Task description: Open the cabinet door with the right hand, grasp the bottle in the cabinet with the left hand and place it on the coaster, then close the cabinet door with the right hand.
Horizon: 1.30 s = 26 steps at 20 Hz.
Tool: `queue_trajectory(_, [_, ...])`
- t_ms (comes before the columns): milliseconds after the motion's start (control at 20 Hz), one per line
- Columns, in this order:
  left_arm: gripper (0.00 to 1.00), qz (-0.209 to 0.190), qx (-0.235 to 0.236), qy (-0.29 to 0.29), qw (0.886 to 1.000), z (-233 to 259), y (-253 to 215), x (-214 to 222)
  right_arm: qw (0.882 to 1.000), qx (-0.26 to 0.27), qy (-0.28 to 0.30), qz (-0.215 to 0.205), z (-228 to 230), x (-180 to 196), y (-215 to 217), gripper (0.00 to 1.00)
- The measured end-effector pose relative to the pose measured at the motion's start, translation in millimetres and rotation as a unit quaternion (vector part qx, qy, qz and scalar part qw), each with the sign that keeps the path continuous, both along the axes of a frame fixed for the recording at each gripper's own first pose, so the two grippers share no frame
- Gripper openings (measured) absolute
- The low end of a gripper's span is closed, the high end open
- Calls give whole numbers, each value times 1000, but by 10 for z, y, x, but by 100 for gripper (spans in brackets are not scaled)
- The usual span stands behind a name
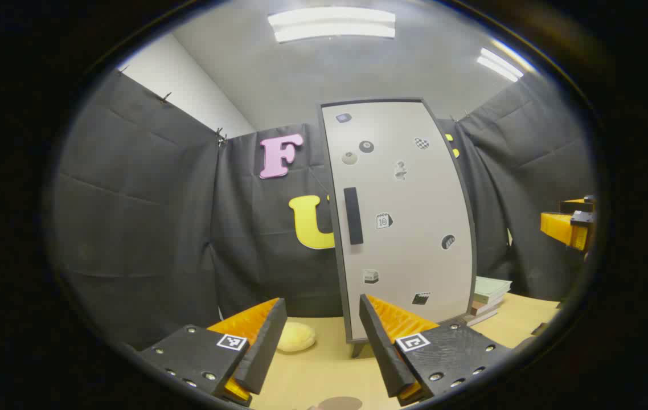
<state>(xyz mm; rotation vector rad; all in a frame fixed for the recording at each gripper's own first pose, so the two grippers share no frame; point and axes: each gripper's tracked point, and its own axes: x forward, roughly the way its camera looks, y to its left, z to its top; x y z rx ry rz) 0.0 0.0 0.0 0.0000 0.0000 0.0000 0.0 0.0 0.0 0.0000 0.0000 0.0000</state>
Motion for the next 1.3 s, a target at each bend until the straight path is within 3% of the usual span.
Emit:
queue_trajectory(850, [77, 23, 13, -8, 1000, 120, -304, -128, 999, 13, 15, 29, -134, 122, -192, 98])
queue_trajectory(1300, [77, 47, 15, -5, 999, 63, 115, -172, 997, 35, -1, 67, 305, 403, 391, 98])
